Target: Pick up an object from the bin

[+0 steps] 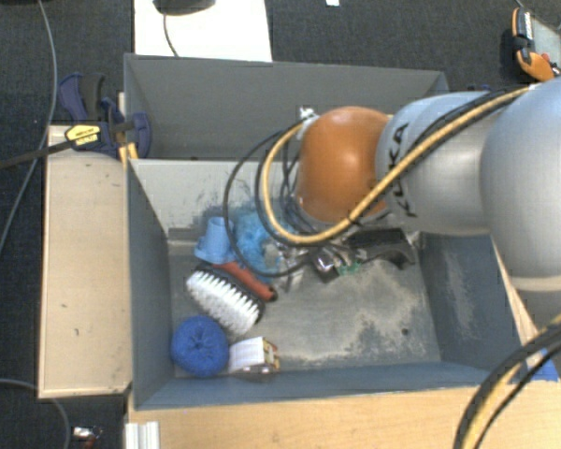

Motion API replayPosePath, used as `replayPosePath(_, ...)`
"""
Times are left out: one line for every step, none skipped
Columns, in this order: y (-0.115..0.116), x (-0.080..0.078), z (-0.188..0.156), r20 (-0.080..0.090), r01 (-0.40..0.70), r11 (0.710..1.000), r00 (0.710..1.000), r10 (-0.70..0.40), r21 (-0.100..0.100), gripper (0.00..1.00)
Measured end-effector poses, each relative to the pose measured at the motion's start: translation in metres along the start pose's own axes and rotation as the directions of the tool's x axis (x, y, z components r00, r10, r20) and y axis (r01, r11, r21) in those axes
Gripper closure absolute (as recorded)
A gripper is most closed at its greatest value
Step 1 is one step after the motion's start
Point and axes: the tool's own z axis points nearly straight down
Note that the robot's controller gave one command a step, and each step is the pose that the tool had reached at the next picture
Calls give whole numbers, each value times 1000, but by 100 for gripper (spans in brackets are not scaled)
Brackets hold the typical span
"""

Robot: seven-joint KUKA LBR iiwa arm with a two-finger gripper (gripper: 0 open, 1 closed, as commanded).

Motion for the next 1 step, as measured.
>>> replayPosePath(-1, -6, 16, 2, -385, 923, 923, 385, 8, 100)
